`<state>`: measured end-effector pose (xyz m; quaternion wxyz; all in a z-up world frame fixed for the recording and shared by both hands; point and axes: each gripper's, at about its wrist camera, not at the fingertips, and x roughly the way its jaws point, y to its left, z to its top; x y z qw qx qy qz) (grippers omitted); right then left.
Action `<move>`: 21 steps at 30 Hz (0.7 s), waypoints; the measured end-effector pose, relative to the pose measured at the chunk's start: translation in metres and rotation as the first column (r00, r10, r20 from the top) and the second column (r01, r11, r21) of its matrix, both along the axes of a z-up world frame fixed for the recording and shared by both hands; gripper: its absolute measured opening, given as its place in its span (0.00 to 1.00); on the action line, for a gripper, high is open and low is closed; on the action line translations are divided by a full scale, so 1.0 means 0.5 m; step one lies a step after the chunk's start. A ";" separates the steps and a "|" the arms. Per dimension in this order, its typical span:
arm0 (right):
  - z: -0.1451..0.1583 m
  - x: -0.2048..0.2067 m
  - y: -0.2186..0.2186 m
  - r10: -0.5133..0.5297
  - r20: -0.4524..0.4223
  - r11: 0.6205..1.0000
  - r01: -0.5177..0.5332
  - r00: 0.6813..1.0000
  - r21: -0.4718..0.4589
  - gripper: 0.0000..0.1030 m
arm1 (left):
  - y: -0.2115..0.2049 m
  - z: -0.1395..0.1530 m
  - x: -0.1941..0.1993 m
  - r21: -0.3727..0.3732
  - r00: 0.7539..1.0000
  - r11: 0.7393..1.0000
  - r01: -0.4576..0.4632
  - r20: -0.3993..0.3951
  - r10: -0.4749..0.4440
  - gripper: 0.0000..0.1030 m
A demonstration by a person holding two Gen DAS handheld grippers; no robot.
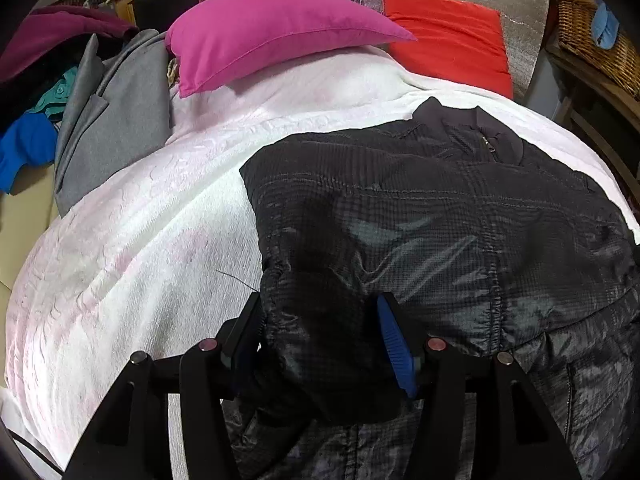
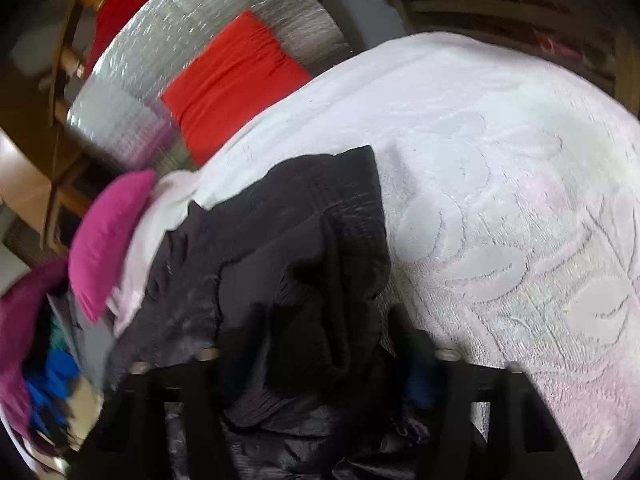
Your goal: Fold large clothes
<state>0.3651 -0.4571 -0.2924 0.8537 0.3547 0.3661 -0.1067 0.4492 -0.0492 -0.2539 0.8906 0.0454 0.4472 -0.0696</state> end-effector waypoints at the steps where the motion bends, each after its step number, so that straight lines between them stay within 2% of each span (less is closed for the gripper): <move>1: 0.006 0.001 0.005 0.002 0.006 1.000 -0.002 1.000 -0.019 0.50 | 0.004 0.003 -0.001 -0.010 1.000 1.000 -0.008 0.006 0.008 0.56; 4: 0.027 -0.009 0.009 -0.002 0.054 0.999 0.005 0.999 -0.048 0.49 | 0.014 0.011 0.002 -0.031 0.999 0.999 -0.028 0.021 0.029 0.56; 6: 0.018 -0.007 0.002 -0.010 0.035 1.000 0.011 0.999 -0.028 0.49 | 0.020 0.007 0.008 -0.036 0.999 0.998 -0.044 0.009 0.044 0.56; 7: 0.010 -0.006 -0.002 -0.013 0.020 1.000 0.013 1.000 -0.012 0.51 | 0.023 0.001 0.012 -0.042 0.999 0.998 -0.047 -0.010 0.046 0.56; 8: 0.000 -0.004 -0.007 -0.015 -0.001 1.000 0.015 1.000 0.011 0.57 | 0.025 -0.005 0.016 -0.055 0.999 0.997 -0.047 -0.029 0.045 0.56; 10: -0.004 -0.010 -0.017 -0.035 0.003 0.999 0.035 0.999 0.041 0.61 | 0.030 -0.004 0.020 -0.073 0.998 0.996 -0.049 -0.042 0.046 0.57; 12: 0.006 -0.018 -0.023 -0.050 0.029 0.998 0.048 0.998 0.051 0.61 | 0.040 0.007 0.025 -0.110 0.998 0.993 -0.048 -0.041 0.044 0.58; 13: 0.011 -0.022 -0.027 -0.060 0.047 0.997 0.058 0.997 0.054 0.65 | 0.051 0.013 0.028 -0.147 0.998 0.987 -0.056 -0.041 0.050 0.59; 14: 0.016 -0.027 -0.031 -0.073 0.066 0.996 0.069 0.995 0.056 0.72 | 0.059 0.016 0.031 -0.176 0.997 0.982 -0.065 -0.045 0.058 0.65; 15: 0.018 -0.028 -0.032 -0.084 0.076 0.995 0.079 0.994 0.057 0.73 | 0.071 0.019 0.036 -0.216 0.996 0.973 -0.079 -0.053 0.069 0.69; 17: 0.017 -0.030 -0.040 -0.102 0.098 0.993 0.095 0.990 0.075 0.73 | 0.086 0.020 0.045 -0.271 0.994 0.957 -0.100 -0.059 0.087 0.70; 21: -0.009 -0.019 -0.051 -0.107 0.091 0.982 0.091 0.990 0.163 0.73 | 0.090 -0.002 0.068 -0.305 0.990 0.945 -0.119 -0.108 0.090 0.70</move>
